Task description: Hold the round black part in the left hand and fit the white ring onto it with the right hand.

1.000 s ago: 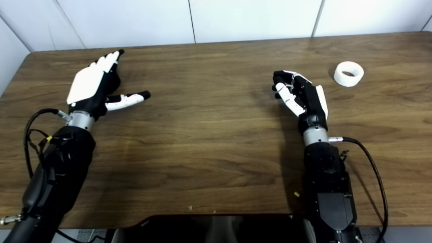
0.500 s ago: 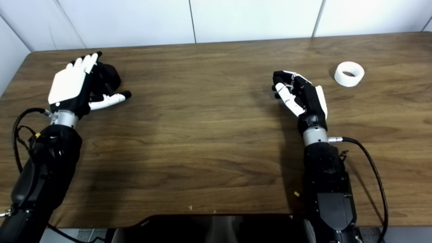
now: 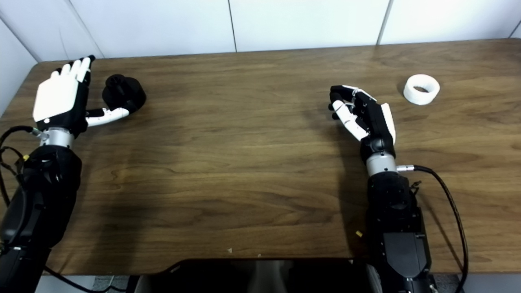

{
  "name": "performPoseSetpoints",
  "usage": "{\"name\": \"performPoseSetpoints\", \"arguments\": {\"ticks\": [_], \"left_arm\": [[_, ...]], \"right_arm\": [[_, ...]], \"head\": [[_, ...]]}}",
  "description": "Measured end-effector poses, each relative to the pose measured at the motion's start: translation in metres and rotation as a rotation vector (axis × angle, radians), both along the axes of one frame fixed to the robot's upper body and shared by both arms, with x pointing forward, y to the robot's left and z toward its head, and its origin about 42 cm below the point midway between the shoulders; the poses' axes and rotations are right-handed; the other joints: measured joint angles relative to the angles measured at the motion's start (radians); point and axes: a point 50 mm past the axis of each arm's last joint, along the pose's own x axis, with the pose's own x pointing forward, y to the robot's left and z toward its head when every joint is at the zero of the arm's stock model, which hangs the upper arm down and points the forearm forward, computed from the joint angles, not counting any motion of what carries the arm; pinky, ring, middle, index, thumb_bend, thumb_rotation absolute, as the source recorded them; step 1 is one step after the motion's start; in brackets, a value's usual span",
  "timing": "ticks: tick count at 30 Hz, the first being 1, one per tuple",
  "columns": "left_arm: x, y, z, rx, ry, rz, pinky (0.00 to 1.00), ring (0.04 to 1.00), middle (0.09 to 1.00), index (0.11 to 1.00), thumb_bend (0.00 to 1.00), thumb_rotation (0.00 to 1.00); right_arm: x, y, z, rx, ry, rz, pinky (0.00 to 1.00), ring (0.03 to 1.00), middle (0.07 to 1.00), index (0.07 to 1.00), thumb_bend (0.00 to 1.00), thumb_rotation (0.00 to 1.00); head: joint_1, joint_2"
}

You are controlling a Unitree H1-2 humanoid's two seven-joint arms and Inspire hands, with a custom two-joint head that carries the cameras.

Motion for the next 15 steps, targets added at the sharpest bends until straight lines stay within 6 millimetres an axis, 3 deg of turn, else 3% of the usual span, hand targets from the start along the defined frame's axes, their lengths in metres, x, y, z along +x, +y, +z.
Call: {"name": "performPoseSetpoints", "arguments": {"ticks": [15], "left_arm": [[0.012,0.018,0.0,-0.007,0.034,0.051,1.0,1.0,1.0,1.0,1.0,0.62]], "right_arm": [[-0.001,-0.001,-0.001,-0.001,0.002,0.0,0.6,0.648,0.717,0.669,0.48,0.49]], "head": [[0.0,0.0]]}}
